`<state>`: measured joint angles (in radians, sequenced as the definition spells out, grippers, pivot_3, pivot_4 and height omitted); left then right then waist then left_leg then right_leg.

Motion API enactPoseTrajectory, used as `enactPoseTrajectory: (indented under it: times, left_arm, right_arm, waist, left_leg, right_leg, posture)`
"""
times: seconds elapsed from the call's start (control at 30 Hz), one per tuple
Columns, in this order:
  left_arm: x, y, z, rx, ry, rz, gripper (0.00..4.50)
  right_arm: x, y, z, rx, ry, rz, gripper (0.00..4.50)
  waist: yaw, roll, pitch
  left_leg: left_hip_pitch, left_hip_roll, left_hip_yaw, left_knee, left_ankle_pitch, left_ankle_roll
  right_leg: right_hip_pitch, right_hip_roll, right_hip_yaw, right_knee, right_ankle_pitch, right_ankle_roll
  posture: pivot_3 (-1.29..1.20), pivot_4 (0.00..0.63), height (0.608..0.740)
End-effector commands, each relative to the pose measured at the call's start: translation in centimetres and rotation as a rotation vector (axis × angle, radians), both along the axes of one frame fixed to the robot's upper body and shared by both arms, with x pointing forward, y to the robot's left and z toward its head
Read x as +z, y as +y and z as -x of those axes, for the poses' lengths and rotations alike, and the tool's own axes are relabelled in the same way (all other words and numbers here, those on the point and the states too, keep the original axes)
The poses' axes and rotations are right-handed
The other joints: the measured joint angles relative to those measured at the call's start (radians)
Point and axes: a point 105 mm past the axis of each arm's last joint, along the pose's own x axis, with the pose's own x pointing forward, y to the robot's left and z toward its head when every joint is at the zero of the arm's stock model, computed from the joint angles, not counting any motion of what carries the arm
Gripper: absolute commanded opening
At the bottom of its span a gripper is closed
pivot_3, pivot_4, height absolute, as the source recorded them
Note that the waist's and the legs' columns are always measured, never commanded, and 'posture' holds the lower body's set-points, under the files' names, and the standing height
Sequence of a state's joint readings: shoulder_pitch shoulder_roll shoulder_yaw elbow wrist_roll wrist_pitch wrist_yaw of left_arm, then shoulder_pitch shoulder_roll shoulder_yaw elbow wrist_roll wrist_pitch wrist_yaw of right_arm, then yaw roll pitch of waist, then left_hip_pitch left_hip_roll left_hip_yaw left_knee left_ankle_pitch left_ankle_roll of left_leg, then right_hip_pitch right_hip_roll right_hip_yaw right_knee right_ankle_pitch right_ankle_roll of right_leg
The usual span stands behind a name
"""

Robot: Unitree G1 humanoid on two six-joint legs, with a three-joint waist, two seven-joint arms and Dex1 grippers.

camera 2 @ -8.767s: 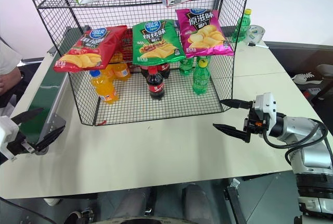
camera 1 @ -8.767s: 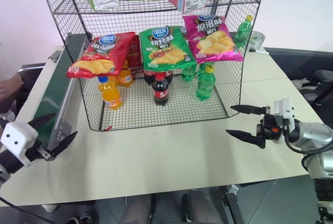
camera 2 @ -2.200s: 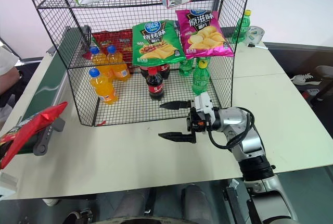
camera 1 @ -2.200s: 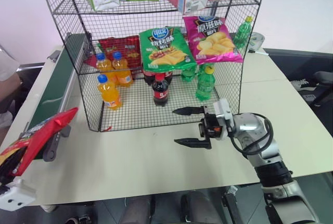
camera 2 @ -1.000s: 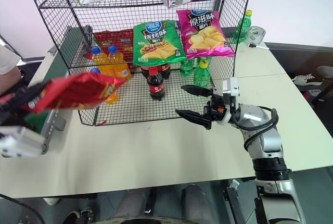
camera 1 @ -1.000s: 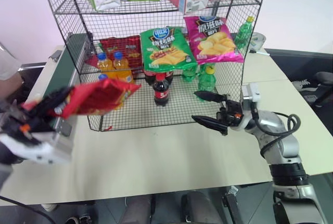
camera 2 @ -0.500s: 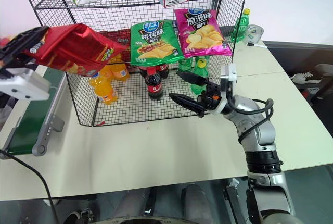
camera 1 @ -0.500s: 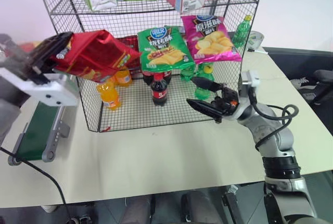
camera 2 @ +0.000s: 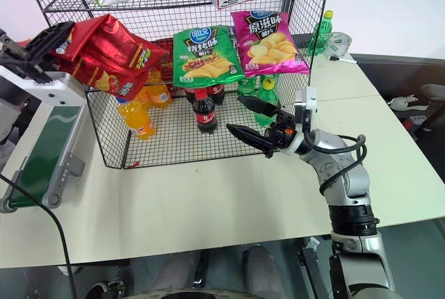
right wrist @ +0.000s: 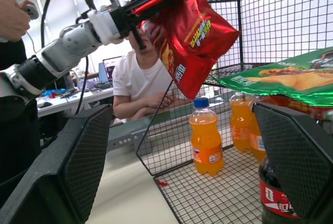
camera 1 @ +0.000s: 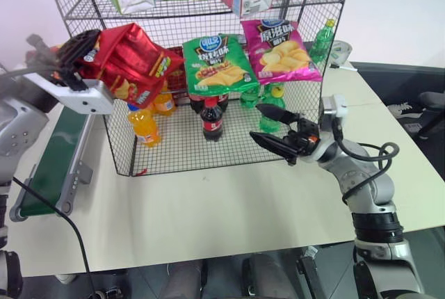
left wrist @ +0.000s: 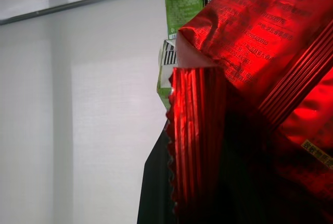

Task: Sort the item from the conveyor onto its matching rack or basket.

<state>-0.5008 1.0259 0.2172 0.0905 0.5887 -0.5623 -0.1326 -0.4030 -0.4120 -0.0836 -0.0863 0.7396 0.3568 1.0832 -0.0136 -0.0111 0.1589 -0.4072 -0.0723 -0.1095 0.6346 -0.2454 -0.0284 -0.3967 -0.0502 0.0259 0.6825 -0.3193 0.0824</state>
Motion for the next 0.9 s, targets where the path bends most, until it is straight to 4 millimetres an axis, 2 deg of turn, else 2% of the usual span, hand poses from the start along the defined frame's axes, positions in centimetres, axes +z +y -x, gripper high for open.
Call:
enactPoseTrajectory:
  times: [0.03, 0.2, 0.27, 0.37, 0.43, 0.5, 0.57, 0.7, 0.9]
  left_arm:
    - [3.6, 1.0, 0.8, 0.021, -0.120, 0.009, 0.06]
    - [5.0, 0.5, 1.1, 0.005, -0.172, -0.012, 0.06]
    - [4.7, -0.4, 1.2, -0.016, -0.174, -0.057, 0.06]
    - [1.7, -0.7, 1.1, -0.023, -0.115, -0.152, 0.06]
    - [0.1, 0.4, 1.0, -0.001, -0.079, -0.156, 0.06]
    - [-2.9, 1.7, 0.7, 0.028, 0.012, -0.157, 0.06]
    - [-4.9, 2.1, 0.6, 0.042, 0.055, -0.189, 0.06]
    - [-5.2, 2.6, 0.3, 0.073, 0.052, -0.166, 0.06]
    - [-7.0, 0.5, 1.6, -0.013, 0.095, -0.120, 0.06]
  right_arm:
    - [1.0, 0.1, 0.7, 0.012, -0.057, -0.012, 4.50]
    - [0.5, 0.1, 0.6, 0.009, -0.053, -0.005, 4.50]
    - [0.3, 0.1, 0.5, 0.008, -0.053, -0.003, 4.50]
    - [0.2, -0.1, 0.5, 0.004, -0.053, 0.001, 4.50]
    - [0.1, -0.2, 0.6, 0.001, -0.054, 0.006, 4.50]
    - [-0.1, -0.5, 0.7, -0.001, -0.053, 0.018, 4.50]
    - [-0.2, -0.6, 0.8, -0.002, -0.052, 0.026, 4.50]
    - [-0.1, -0.7, 1.0, 0.001, -0.054, 0.036, 4.50]
    - [-0.1, -0.6, 0.8, -0.005, -0.057, 0.035, 4.50]
  waist:
    - [0.000, 0.000, 0.000]
    - [-0.001, 0.000, 0.000]
    - [-0.001, 0.000, 0.000]
    - [-0.003, 0.000, 0.000]
    - [-0.006, 0.001, 0.000]
    - [-0.006, 0.000, 0.000]
    - [-0.003, 0.000, 0.000]
    - [0.006, 0.000, 0.000]
    - [0.001, 0.000, 0.000]
  left_leg:
    - [-0.001, 0.000, 0.000, 0.001, 0.000, 0.000]
    - [-0.001, 0.000, 0.000, 0.001, 0.000, 0.000]
    - [-0.001, 0.000, 0.000, 0.001, 0.000, 0.000]
    - [-0.001, 0.000, 0.000, 0.001, 0.000, 0.000]
    - [0.000, 0.000, 0.000, 0.001, 0.000, 0.000]
    - [0.000, 0.000, 0.000, 0.000, 0.000, 0.000]
    - [0.000, 0.000, 0.000, 0.000, 0.000, 0.000]
    - [-0.001, 0.000, 0.000, 0.002, 0.000, 0.000]
    - [-0.001, 0.000, 0.000, 0.002, 0.000, 0.000]
  right_leg:
    - [0.000, 0.000, 0.000, 0.000, 0.000, 0.000]
    - [-0.001, 0.000, 0.000, 0.001, 0.000, 0.000]
    - [-0.001, 0.000, 0.000, 0.002, 0.000, 0.000]
    - [-0.001, 0.000, 0.000, 0.002, 0.000, 0.000]
    - [-0.001, 0.000, 0.001, 0.002, 0.000, 0.000]
    - [-0.002, 0.000, 0.001, 0.002, 0.000, 0.000]
    - [-0.001, 0.000, 0.001, 0.002, 0.000, 0.000]
    - [0.000, 0.000, 0.000, 0.002, 0.000, 0.000]
    - [0.000, 0.000, 0.000, 0.002, 0.000, 0.000]
  posture:
    - [0.00, 0.150, 0.740]
    - [0.00, 0.150, 0.740]
    - [0.00, 0.150, 0.740]
    - [0.00, 0.150, 0.740]
    - [0.00, 0.150, 0.740]
    - [0.00, 0.150, 0.740]
    - [0.00, 0.150, 0.740]
    - [0.00, 0.150, 0.740]
    - [0.00, 0.150, 0.740]
